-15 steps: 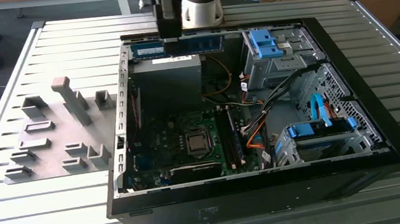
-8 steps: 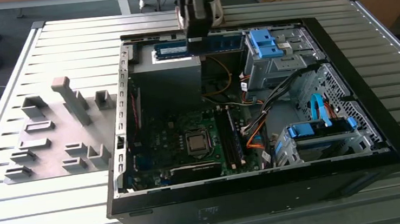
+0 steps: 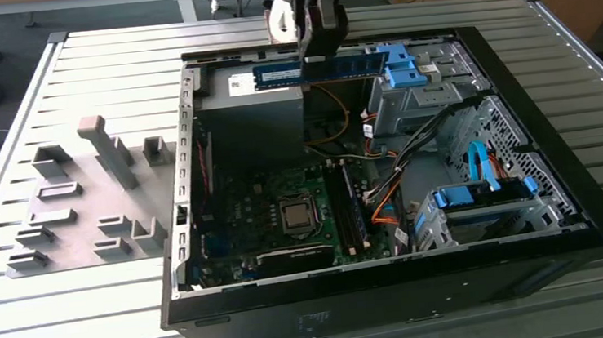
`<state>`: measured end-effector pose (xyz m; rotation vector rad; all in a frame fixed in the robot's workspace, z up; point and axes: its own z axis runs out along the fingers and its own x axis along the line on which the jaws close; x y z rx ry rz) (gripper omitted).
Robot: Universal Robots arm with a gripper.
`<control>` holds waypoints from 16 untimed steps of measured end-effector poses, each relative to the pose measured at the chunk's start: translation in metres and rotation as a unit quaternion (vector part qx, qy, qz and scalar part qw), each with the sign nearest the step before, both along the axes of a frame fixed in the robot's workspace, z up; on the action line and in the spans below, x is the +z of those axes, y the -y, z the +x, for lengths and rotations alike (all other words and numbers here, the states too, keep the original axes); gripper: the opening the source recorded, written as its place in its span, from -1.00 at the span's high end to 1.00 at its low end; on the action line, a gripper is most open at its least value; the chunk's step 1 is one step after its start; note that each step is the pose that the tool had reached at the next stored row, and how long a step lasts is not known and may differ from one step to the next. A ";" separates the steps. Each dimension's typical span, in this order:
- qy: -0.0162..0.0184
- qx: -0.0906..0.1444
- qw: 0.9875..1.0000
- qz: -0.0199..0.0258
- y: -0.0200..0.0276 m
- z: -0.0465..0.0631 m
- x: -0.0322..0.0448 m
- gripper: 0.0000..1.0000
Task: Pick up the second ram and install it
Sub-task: 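Pick up the second ram and move it above second insertion slot, then insert the second ram into the second slot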
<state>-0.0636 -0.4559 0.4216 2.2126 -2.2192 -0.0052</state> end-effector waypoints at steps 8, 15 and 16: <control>0.000 0.000 1.000 0.000 0.0000 0.000 0.0000 0.73; 0.000 -0.025 1.000 -0.004 0.0000 0.000 -0.0007 0.73; 0.001 -0.033 0.999 -0.005 0.0000 0.000 -0.0010 0.73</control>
